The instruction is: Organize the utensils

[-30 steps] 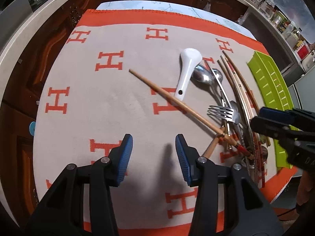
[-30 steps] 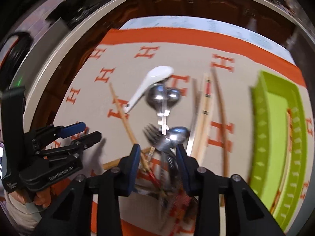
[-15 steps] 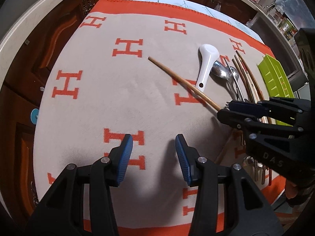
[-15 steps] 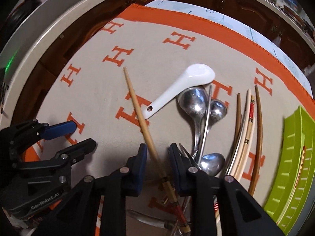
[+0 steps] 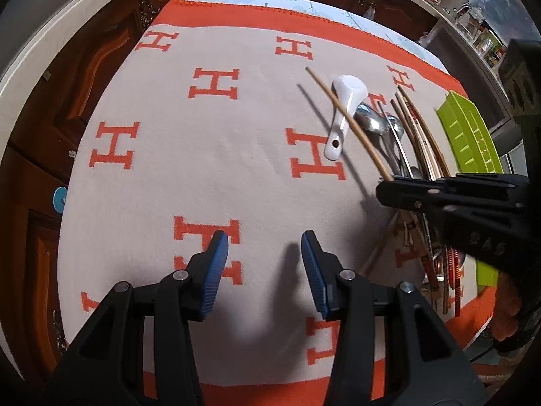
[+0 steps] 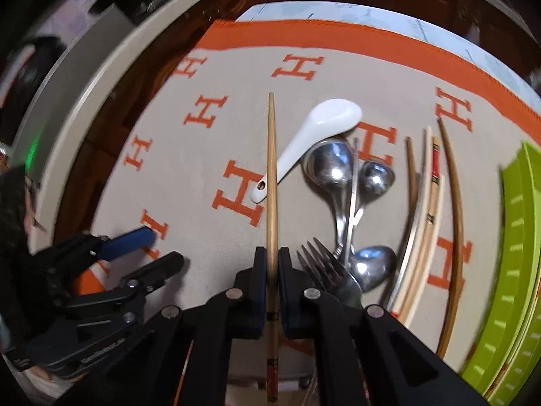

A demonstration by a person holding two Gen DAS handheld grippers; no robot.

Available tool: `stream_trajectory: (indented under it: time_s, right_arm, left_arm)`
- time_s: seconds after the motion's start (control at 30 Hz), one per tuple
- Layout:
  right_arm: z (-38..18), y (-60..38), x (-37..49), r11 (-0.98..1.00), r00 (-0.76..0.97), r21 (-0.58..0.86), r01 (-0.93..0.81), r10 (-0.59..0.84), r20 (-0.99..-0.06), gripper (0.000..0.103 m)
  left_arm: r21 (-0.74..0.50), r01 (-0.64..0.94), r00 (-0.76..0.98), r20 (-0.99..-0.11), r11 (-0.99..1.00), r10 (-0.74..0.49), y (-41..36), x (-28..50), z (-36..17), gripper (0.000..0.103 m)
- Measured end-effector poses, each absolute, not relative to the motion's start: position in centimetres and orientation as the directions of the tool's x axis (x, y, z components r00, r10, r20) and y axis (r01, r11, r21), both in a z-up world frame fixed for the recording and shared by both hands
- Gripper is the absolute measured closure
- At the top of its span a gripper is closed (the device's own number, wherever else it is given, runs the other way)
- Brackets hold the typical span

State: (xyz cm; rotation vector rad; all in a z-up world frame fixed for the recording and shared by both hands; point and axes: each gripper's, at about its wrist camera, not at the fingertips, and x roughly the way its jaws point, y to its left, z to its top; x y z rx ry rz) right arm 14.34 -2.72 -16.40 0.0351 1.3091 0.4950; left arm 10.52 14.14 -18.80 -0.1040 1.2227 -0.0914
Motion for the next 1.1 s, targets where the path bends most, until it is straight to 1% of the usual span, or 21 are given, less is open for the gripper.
stream_trajectory:
  time_s: [0.2, 0.47, 0.73, 0.8, 0.97, 1.1]
  right_arm:
    - [-12.9, -7.1, 12.3, 0.9, 0.247, 0.358, -0.251, 0.417, -0.875, 0.097]
    - [-9.3, -12.3, 9.1, 0.908, 0.358, 0.387, -0.159, 0.418, -0.835, 0.097]
    - [-9.6, -16.8, 7.0, 0.917, 0.398, 0.394, -0.062, 0.385, -0.833, 0.097]
    - [-9.9, -17.9, 6.8, 0.917, 0.406, 0.399, -0.032, 0.376, -0.833, 0.097]
    - [-10.4, -21.0, 5.9, 0.925, 0.436, 0.377, 0.043, 0.322, -0.84, 0.097]
    - [-10.9, -23.6, 5.3, 0.923, 0.452, 0.37, 0.102, 0.288, -0.844, 0.097]
  left_arm:
    - [-0.127, 0.045, 0.351, -0.927, 0.991, -0.134, 13.0, 9.9, -17.7, 0.061]
    - [-0.138, 0.103, 0.358, -0.919, 0.985, -0.166, 10.4, 9.2, -16.0, 0.061]
    - [-0.176, 0.194, 0.355, -0.904, 0.965, -0.237, 6.2, 9.8, -14.2, 0.061]
    - [-0.193, 0.213, 0.339, -0.905, 0.958, -0.258, 4.9, 10.4, -14.2, 0.063]
    - [-0.223, 0.252, 0.289, -0.911, 0.942, -0.293, 1.7, 12.1, -14.6, 0.074]
    - [-0.254, 0.257, 0.241, -0.917, 0.932, -0.316, -0.9, 13.6, -15.1, 0.079]
